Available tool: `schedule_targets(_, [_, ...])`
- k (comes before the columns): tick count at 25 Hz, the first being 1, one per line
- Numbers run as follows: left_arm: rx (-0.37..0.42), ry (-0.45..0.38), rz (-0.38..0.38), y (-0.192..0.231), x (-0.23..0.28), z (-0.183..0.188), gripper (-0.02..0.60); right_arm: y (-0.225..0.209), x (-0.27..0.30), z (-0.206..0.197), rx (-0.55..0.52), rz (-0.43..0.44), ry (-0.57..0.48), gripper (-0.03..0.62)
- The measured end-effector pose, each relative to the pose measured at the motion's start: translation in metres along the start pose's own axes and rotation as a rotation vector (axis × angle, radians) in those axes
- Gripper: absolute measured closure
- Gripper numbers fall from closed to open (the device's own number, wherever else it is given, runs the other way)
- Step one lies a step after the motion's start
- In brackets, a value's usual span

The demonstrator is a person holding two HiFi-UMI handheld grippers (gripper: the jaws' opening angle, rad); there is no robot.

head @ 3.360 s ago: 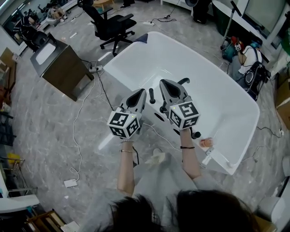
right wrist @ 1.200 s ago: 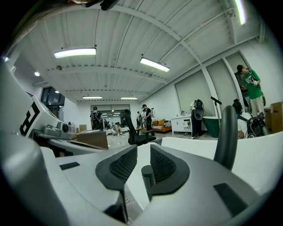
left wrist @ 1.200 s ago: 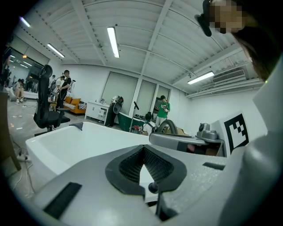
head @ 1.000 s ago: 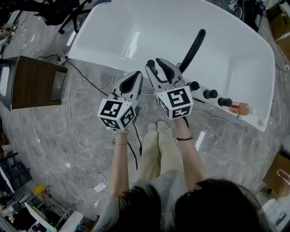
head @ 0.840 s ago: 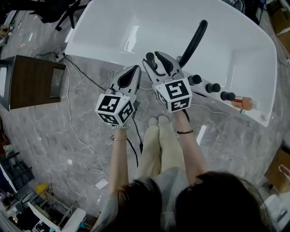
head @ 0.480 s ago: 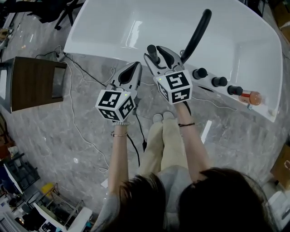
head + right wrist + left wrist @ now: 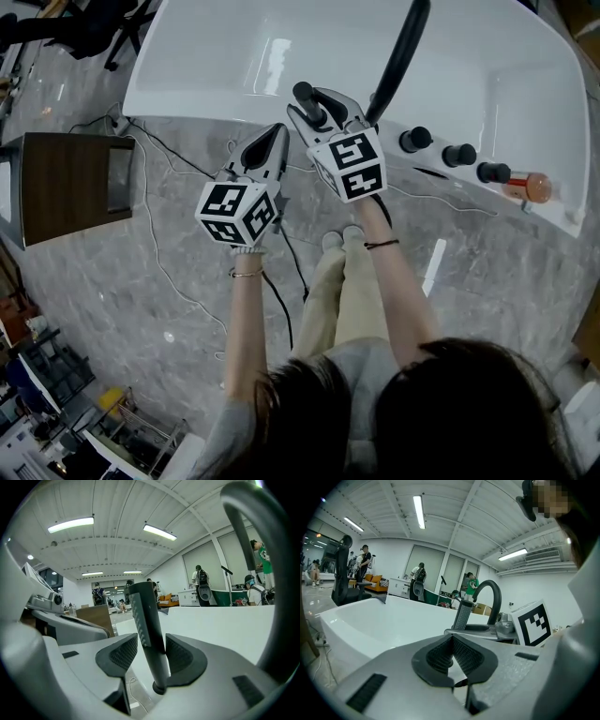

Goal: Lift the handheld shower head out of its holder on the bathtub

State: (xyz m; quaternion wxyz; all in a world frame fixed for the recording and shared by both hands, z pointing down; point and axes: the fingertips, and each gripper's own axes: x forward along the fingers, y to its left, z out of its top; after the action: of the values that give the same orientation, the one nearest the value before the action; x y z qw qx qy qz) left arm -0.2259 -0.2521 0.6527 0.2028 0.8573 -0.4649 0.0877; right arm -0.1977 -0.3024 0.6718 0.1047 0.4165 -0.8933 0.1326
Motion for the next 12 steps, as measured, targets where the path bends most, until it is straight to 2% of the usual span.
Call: schedule_targets(12, [-0.03,0.004,-0.006,0.003,0.0069,0.0029,0.577,-0.0083,0.0086,-0.0075,-0.074,-0.038,0.093,0.459])
